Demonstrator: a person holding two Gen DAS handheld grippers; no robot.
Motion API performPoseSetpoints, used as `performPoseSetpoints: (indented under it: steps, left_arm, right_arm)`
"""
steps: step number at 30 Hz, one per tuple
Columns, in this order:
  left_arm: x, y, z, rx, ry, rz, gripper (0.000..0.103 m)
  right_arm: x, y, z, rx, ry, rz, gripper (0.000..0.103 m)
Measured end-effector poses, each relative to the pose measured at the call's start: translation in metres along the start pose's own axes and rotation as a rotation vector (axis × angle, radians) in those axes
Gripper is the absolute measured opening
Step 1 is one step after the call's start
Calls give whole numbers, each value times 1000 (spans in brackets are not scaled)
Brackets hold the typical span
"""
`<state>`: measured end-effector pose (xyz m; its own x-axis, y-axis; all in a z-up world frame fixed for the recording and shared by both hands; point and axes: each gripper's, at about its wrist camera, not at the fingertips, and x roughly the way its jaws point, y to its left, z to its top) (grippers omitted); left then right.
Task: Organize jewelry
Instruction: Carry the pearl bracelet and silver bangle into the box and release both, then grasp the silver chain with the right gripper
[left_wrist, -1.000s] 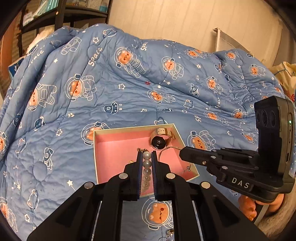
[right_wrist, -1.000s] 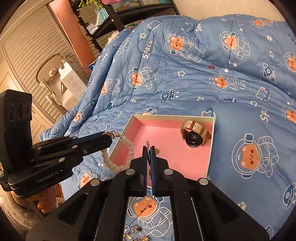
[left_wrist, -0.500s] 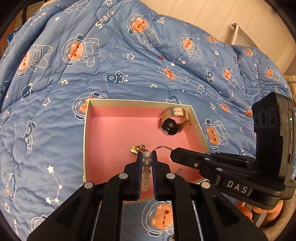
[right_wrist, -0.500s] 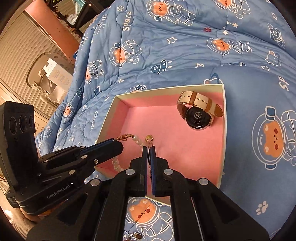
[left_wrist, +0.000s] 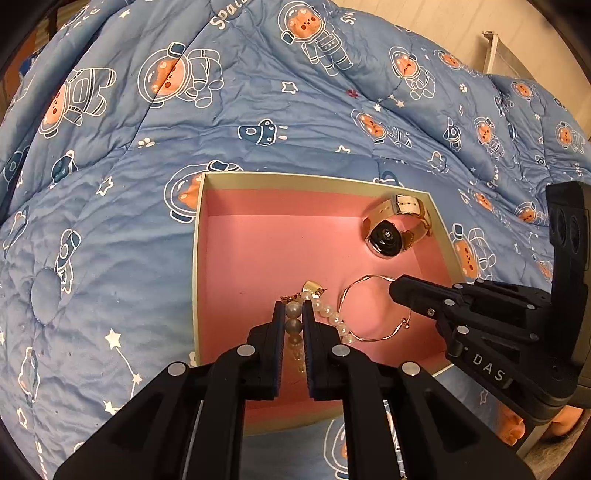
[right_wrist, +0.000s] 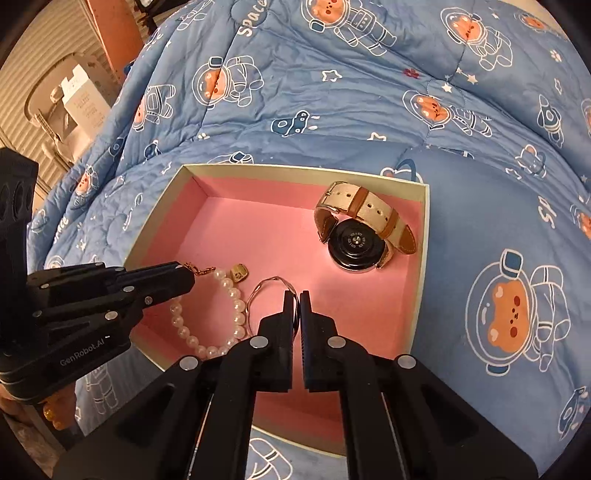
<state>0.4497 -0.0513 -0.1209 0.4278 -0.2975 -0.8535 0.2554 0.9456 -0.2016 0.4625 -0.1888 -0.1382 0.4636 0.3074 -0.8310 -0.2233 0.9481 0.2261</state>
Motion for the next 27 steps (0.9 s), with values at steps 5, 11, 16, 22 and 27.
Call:
performPoseSetpoints:
  steps: [5,11,16,22,27]
  left_arm:
    - [0,-5,-1,31,-5,29,20]
    - [-15,-7,1,39,-66,36,56]
    - [-34,-3,4,40,-126,52,70]
    - [-64,2,-1,-1,-221,32,96]
    - [-81,-5,-22,30,-248,-76,97]
  right_arm:
    - [3,4,0,-46,5,-33,4]
    - [1,7,-1,-78,3,-32,6]
    - [-14,8,1,-83,-77,-22,71]
    - [-37,11,2,-78,-157,-29,71]
    - [-76,18,-23,-122,-356,-22,95]
